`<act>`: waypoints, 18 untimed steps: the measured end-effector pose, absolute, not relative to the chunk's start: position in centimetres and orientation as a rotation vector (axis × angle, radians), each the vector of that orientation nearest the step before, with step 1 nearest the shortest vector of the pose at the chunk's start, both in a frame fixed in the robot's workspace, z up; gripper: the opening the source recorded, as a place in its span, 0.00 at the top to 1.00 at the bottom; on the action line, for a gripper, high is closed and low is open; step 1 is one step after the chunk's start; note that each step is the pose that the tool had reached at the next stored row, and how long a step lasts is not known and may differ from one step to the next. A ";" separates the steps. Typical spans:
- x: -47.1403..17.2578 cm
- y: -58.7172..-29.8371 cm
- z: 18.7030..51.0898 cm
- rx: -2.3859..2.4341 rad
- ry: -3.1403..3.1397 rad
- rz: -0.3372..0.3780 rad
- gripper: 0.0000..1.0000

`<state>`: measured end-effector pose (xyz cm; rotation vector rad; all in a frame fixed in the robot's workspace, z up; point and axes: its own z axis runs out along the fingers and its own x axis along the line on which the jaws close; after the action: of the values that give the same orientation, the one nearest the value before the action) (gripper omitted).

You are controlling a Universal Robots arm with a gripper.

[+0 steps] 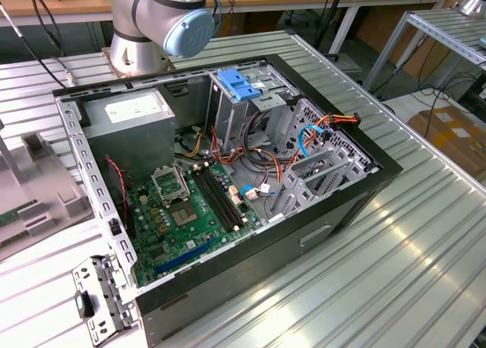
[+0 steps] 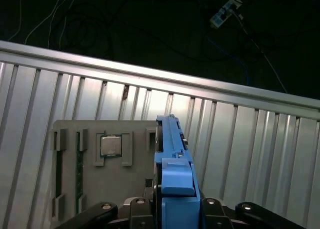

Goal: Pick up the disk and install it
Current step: 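Pick up the disk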

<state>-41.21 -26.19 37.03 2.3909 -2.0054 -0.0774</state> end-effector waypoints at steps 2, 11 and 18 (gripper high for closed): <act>-41.2 -26.2 38.9 2.391 -2.005 -0.077 0.63; -41.2 -26.2 44.3 2.391 -2.005 -0.077 0.63; -41.2 -26.2 47.8 2.391 -2.005 -0.077 0.63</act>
<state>-41.21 -26.19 47.76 2.3910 -2.0054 -0.0773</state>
